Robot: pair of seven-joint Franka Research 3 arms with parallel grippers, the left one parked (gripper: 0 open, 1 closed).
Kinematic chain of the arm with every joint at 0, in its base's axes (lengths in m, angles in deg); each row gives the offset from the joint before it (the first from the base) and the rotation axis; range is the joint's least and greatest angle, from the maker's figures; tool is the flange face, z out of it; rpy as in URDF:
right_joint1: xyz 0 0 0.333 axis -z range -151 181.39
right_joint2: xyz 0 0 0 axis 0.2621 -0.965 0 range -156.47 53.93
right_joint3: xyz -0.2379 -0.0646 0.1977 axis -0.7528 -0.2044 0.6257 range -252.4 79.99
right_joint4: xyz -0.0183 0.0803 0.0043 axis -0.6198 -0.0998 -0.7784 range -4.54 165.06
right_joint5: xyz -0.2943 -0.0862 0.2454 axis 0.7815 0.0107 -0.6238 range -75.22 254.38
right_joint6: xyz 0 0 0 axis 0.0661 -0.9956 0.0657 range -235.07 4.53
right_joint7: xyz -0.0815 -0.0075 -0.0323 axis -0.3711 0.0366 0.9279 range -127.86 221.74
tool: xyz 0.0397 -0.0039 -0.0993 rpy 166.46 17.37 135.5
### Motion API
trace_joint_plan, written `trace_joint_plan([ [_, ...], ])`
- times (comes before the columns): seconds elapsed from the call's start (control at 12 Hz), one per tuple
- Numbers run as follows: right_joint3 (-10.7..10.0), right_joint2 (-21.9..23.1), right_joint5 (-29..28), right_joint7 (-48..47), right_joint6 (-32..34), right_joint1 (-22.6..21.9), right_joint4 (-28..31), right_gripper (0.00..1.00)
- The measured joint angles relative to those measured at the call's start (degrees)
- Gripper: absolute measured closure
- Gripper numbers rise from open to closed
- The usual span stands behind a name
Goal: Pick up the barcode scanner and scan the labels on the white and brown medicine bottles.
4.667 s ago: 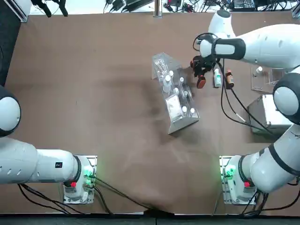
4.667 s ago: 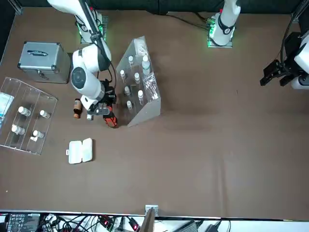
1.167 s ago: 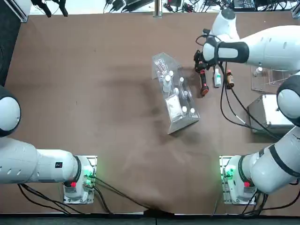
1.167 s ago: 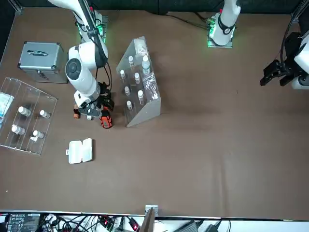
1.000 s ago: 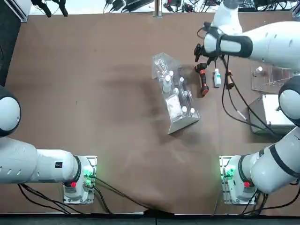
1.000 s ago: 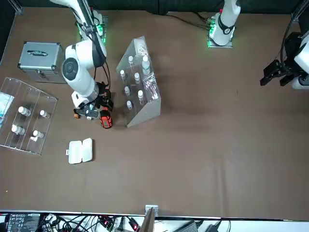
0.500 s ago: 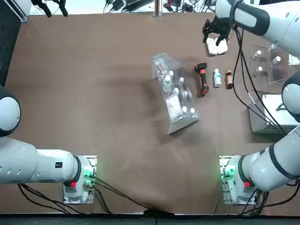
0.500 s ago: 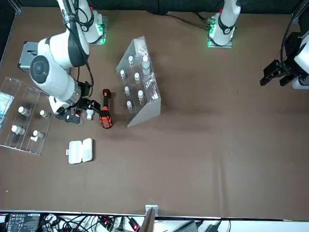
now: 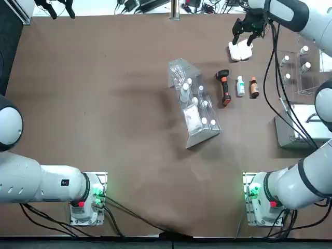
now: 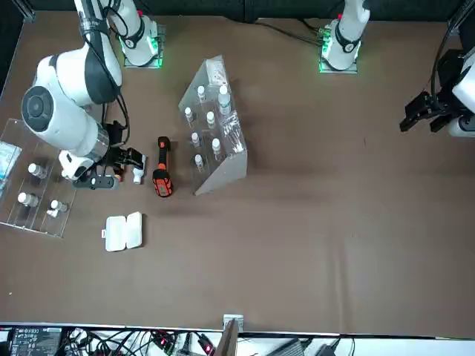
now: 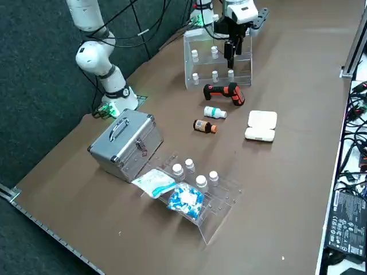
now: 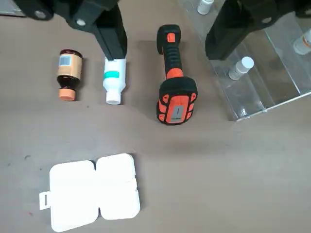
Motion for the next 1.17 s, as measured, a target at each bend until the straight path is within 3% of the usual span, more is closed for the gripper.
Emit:
trace_joint_plan([
  [0.42,-0.52,2.21,0.16,0.28,5.11,0.13,-4.62,0.00],
  [1.17,-1.00,2.41,2.42,0.87,11.38,2.07,-13.79,0.00],
])
